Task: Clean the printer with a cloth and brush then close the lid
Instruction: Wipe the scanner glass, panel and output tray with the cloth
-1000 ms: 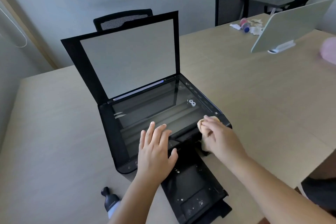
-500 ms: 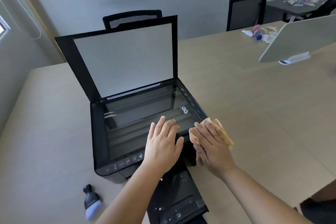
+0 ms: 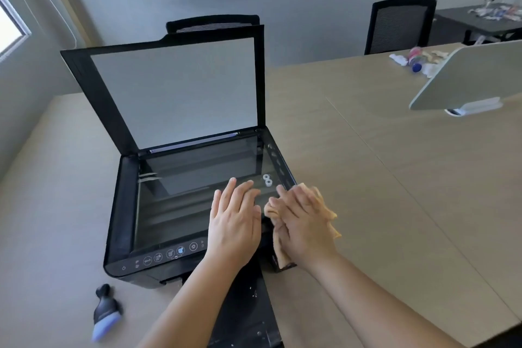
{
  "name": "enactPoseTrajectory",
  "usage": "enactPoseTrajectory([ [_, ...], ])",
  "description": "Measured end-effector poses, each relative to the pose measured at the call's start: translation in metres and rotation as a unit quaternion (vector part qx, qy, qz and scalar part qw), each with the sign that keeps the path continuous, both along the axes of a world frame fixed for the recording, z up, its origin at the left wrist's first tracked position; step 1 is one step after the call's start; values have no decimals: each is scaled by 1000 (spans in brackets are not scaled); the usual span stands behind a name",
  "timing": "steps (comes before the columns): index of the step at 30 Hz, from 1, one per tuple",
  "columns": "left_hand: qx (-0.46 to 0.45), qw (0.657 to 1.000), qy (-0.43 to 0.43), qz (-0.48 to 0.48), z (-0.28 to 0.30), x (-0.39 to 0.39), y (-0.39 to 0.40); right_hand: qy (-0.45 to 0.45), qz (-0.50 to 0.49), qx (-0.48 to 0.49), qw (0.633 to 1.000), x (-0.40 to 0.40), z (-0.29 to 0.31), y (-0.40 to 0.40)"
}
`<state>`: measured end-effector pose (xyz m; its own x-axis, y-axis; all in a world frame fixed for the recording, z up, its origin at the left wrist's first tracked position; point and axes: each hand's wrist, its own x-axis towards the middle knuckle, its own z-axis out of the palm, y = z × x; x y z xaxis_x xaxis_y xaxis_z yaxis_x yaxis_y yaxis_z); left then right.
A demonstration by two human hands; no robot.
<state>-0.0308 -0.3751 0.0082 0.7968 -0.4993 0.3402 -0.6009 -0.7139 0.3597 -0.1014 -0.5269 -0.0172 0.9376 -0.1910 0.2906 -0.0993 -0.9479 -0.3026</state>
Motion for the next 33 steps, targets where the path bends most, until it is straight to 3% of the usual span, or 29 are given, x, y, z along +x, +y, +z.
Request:
enactPoseTrajectory([
  [3,50,998,14,28,2,4,-12,79,-70,85,991,-12,5,-23],
  [7,84,993,35,79,4,11,-20,95,-58,140,984,6,16,-32],
  [10,95,988,52,111,5,15,-17,142,-52,237,960,48,33,-50],
  [20,115,986,21,122,-3,17,-17,184,-32,204,961,202,50,-79],
  [25,109,986,17,128,-5,17,-16,167,-22,271,948,159,55,-69],
  [29,108,986,15,126,-6,18,-18,160,-17,215,963,101,46,-64],
  [33,109,986,13,125,-5,19,-18,162,-15,221,961,120,52,-66],
])
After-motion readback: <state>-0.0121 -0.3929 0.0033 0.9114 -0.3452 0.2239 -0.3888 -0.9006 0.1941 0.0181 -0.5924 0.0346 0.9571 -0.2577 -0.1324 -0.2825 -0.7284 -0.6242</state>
